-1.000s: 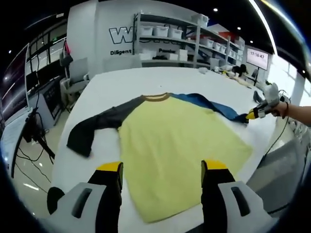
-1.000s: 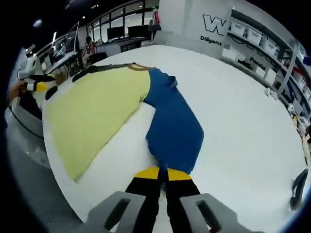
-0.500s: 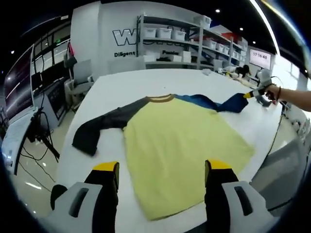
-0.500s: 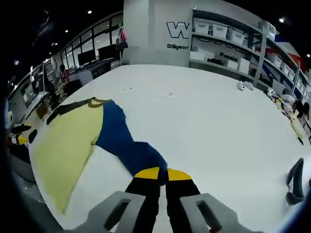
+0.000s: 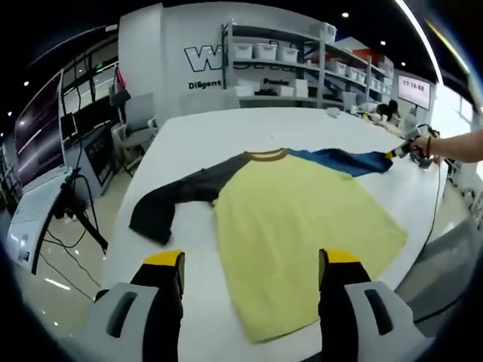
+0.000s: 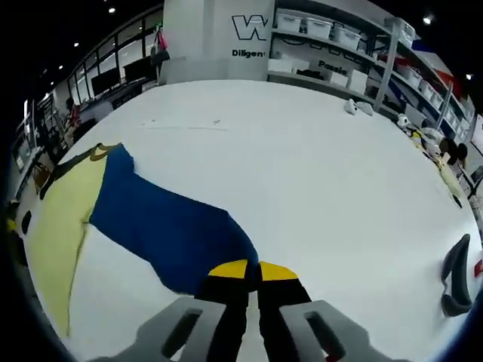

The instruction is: Fold the garment on the visible template until the final outline fits inside the template.

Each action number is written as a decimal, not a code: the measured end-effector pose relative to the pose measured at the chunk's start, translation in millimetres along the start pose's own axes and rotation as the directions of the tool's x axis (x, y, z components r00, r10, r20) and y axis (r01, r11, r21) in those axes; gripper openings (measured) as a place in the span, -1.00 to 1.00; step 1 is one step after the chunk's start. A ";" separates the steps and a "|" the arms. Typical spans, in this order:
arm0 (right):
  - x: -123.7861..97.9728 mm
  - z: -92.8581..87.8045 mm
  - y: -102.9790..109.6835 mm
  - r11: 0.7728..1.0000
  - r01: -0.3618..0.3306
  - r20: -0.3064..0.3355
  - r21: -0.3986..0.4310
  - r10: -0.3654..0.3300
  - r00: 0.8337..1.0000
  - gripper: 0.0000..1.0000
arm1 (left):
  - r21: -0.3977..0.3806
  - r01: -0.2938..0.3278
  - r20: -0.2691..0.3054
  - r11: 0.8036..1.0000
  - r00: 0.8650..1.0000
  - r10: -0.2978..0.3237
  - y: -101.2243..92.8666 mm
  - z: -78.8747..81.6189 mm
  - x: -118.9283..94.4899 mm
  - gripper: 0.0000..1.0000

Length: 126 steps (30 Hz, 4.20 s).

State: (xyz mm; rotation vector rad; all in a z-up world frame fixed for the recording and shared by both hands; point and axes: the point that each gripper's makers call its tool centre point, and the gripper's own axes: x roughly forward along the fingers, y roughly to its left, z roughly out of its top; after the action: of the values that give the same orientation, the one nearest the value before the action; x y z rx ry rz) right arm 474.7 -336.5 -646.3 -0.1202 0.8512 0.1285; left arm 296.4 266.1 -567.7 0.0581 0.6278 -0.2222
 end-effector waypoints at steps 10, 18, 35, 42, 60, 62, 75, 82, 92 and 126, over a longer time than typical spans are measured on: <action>17.4 3.9 -43.0 0.992 0.093 0.056 0.084 -0.098 0.994 -1.00 | 0.005 -0.023 -0.006 1.000 1.000 0.023 9.7 5.8 2.4 0.45; 3.4 -2.9 -46.8 0.972 0.095 0.060 0.217 -0.111 0.992 -0.73 | 0.015 -0.018 -0.012 1.000 1.000 0.019 6.5 3.6 -0.3 0.47; 4.8 -26.7 -14.0 0.956 0.081 -0.004 0.282 -0.084 0.996 -0.64 | 0.019 0.009 0.041 1.000 0.999 -0.010 -0.1 14.9 -4.1 0.91; 6.6 -28.7 -22.1 0.943 0.162 -0.013 0.291 -0.165 0.986 -0.92 | 0.039 0.029 0.021 0.999 0.999 -0.030 -6.8 7.9 -9.1 0.98; -14.2 3.4 20.3 0.952 0.068 -0.003 0.298 -0.071 0.997 -1.00 | 0.028 0.122 0.026 0.992 0.992 -0.123 -23.4 0.5 -21.8 0.98; -17.4 10.9 29.8 0.954 0.050 0.016 0.297 -0.057 0.998 -1.00 | 0.029 0.132 0.022 0.991 0.991 -0.133 -25.3 -0.6 -22.3 0.98; -29.1 72.2 129.3 0.966 -0.128 0.121 0.225 0.103 0.987 -1.00 | 0.043 0.146 -0.008 0.988 0.989 -0.146 -25.4 -9.5 -23.3 0.98; -33.0 100.7 191.7 0.954 -0.233 0.162 0.188 0.204 0.966 -1.00 | 0.058 0.158 -0.025 0.986 0.987 -0.157 -26.3 -14.4 -24.4 0.98; -36.2 129.6 270.8 0.921 -0.357 0.198 0.157 0.325 0.925 -1.00 | 0.053 0.175 -0.005 0.983 0.985 -0.175 -26.6 -12.5 -25.0 0.98; -20.7 159.4 484.7 0.835 -0.550 0.112 -0.015 0.548 0.829 -1.00 | 0.025 0.169 0.016 0.985 0.985 -0.169 -4.2 -12.4 -42.3 0.98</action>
State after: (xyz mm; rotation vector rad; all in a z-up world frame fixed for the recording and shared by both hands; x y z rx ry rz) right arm 501.3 164.8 -552.9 0.1548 0.7543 0.6679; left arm 255.1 271.4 -552.8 0.0253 0.6123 -0.3938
